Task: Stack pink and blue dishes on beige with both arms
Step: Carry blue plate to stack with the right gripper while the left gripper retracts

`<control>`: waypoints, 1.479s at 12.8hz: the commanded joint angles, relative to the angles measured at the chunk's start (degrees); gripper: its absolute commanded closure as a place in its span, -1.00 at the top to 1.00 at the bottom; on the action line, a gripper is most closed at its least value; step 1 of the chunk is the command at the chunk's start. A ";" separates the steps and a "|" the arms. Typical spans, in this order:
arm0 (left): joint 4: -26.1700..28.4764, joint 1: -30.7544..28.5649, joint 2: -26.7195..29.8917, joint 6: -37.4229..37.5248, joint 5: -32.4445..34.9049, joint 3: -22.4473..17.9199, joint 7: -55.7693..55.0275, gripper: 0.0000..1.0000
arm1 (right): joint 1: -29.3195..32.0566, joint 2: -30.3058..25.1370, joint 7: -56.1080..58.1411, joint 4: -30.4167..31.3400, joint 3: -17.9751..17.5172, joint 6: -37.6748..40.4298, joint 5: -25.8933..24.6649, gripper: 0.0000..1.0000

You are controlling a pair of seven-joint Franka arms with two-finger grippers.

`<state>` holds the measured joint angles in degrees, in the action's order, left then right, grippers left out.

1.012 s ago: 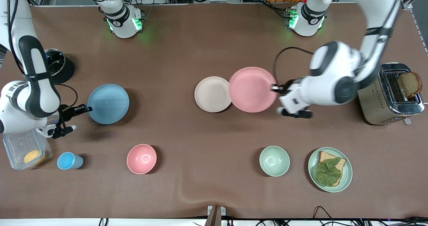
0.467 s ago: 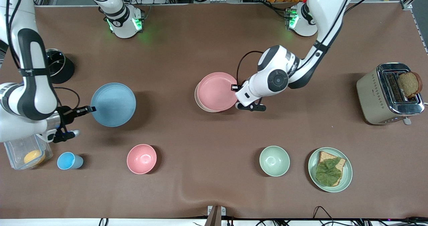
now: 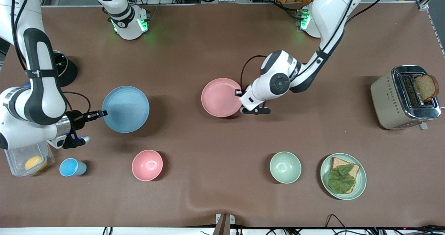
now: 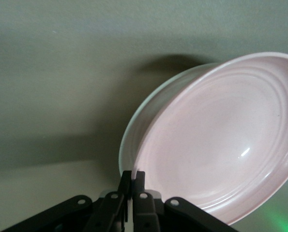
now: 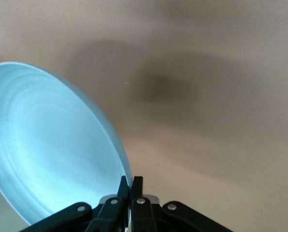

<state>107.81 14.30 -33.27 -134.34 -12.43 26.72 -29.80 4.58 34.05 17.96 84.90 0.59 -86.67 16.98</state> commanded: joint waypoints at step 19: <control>1.78 -0.23 1.96 -0.84 1.08 -0.61 -3.94 1.00 | -14.42 -0.74 -16.99 -0.52 0.29 3.00 4.73 -1.00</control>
<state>109.07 14.42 -34.65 -135.79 -12.39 26.31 -32.11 -9.09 34.00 2.34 84.53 0.38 -84.63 20.03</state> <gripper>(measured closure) 0.696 0.965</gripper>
